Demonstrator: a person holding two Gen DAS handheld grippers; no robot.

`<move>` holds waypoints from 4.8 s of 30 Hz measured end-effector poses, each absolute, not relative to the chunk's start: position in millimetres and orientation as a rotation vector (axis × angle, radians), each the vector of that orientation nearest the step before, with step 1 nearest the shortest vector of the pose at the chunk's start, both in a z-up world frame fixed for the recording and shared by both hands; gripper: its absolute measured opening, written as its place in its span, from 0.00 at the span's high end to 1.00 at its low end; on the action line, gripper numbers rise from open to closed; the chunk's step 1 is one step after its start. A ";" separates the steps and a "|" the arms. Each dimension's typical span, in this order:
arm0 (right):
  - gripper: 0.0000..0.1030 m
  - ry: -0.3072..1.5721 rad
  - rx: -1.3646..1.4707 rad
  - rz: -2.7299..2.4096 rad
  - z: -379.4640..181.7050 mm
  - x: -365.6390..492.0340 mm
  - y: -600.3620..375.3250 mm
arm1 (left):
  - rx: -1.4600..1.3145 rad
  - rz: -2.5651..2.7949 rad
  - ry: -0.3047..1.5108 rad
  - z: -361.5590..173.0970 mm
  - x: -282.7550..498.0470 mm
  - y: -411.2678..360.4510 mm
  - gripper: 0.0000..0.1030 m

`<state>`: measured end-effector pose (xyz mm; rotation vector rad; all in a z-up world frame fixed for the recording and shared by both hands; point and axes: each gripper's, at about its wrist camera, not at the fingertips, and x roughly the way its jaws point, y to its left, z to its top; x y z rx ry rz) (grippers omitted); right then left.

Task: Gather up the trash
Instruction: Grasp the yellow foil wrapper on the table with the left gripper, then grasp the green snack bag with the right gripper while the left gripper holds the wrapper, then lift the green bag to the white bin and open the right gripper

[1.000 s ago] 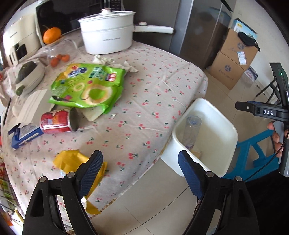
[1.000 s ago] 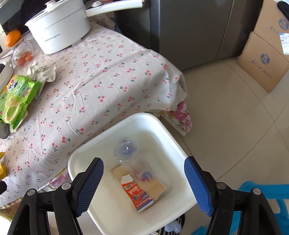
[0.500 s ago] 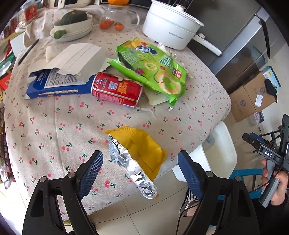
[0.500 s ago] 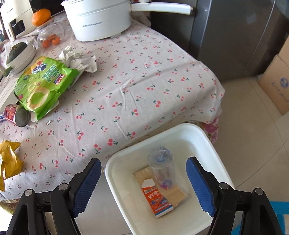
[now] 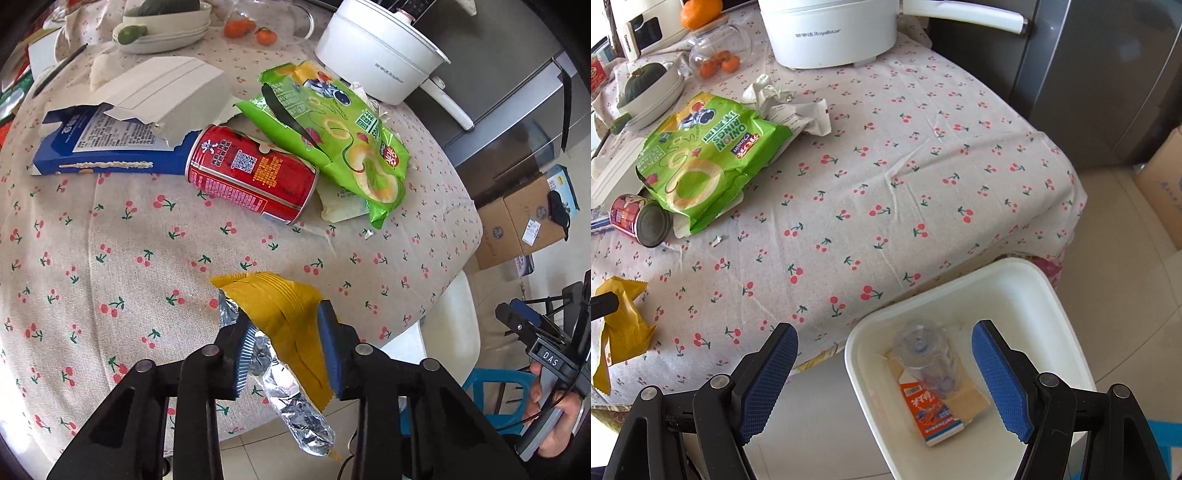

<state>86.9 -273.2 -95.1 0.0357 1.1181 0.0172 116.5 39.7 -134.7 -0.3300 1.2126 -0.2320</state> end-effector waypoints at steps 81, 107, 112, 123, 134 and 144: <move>1.00 0.958 -0.098 0.254 -122.5 275.6 -56.7 | -0.316 -0.078 0.896 -42.0 94.1 143.8 1.00; 1.00 0.729 0.105 0.310 14.9 126.4 -189.9 | -0.203 -0.193 0.854 -27.3 72.2 72.1 1.00; 1.00 0.754 0.151 0.285 3.6 101.6 -221.8 | -0.164 -0.241 0.861 -28.9 72.2 41.3 1.00; 1.00 0.841 0.199 0.154 -18.8 53.9 -310.5 | -0.033 -0.401 0.882 -41.3 61.6 -52.6 1.00; 1.00 1.005 0.228 0.033 -80.4 29.3 -387.2 | 0.096 -0.566 0.869 -56.9 43.2 -140.3 1.00; 0.97 1.139 0.286 -0.015 -129.6 31.3 -419.2 | 0.134 -0.651 0.900 -82.1 47.1 -202.2 1.00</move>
